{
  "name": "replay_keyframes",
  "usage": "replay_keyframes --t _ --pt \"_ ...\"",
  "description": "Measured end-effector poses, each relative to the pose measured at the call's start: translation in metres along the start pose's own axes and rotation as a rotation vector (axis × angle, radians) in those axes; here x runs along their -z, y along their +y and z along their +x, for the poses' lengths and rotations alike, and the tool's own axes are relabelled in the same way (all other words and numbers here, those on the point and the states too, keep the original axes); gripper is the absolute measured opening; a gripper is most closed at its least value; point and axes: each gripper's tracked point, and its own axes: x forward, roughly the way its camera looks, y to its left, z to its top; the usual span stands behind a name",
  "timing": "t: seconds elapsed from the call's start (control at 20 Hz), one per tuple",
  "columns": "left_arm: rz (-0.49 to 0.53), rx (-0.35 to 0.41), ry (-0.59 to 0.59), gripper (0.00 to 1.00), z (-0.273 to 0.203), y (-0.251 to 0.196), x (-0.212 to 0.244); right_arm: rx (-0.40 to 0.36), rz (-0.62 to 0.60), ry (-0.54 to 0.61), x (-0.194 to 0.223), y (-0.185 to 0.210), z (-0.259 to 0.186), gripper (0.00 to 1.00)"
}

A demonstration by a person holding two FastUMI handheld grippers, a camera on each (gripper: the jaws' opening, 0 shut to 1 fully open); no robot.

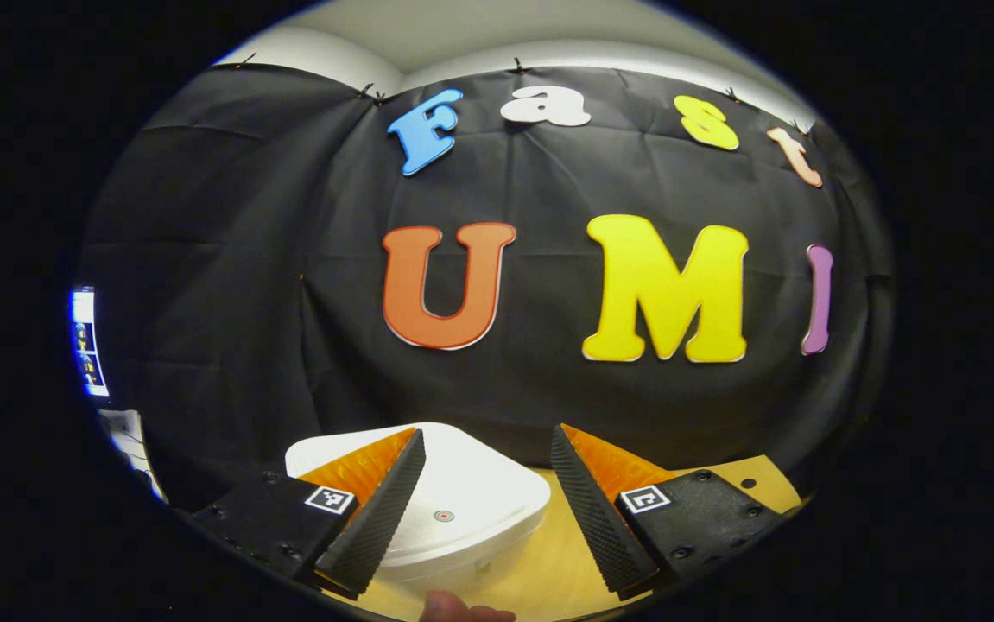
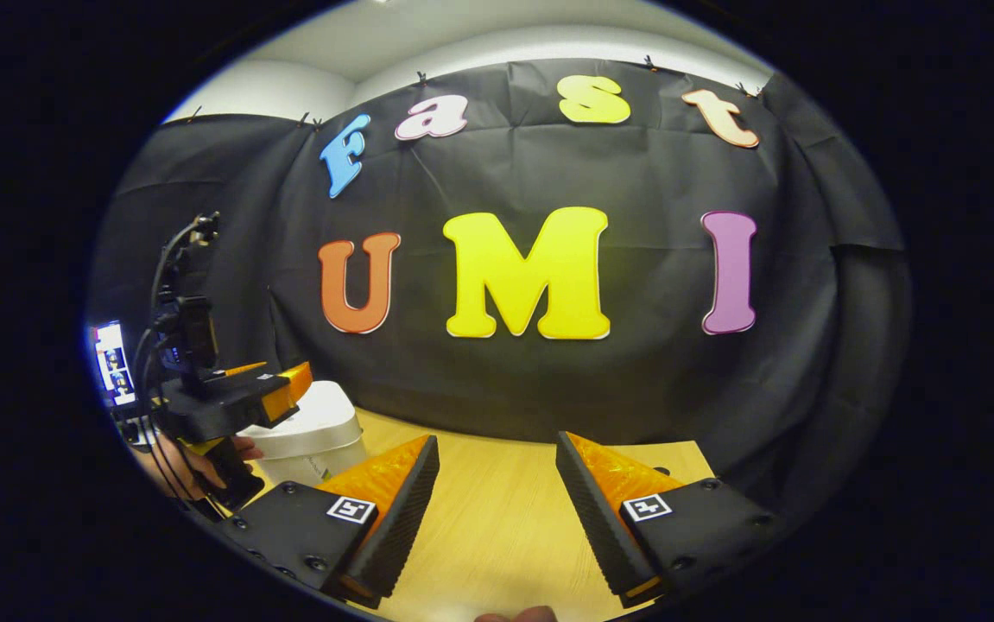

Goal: Press the lid of the desktop garbage bin to open it, pick up the crumpled paper on the desktop and throw it into the bin, then pick up the pop can on the desktop and drop it into the bin, and finally close the garbage bin lid.

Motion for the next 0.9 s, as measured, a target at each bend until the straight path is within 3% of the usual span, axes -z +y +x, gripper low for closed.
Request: replay_keyframes --t 0.15,0.2,0.35,0.55,0.9 --pt "0.006 0.085 -0.059 1.00 -0.023 -0.024 -0.032 0.049 0.019 -0.044 -0.012 -0.003 -0.008 0.88" --pt "0.009 0.116 -0.071 0.96 -0.030 -0.031 -0.038 0.062 0.028 -0.052 -0.015 -0.004 -0.011 0.88" --pt "0.041 0.192 -0.100 0.95 -0.058 -0.052 -0.055 0.107 0.029 -0.100 -0.026 -0.008 -0.024 0.88" --pt "0.051 0.262 -0.102 0.95 -0.084 -0.072 -0.054 0.143 0.017 -0.128 -0.029 -0.008 -0.035 0.88" --pt "0.031 0.241 -0.070 0.95 -0.097 -0.075 -0.042 0.195 -0.001 -0.159 -0.031 -0.013 -0.046 0.88"
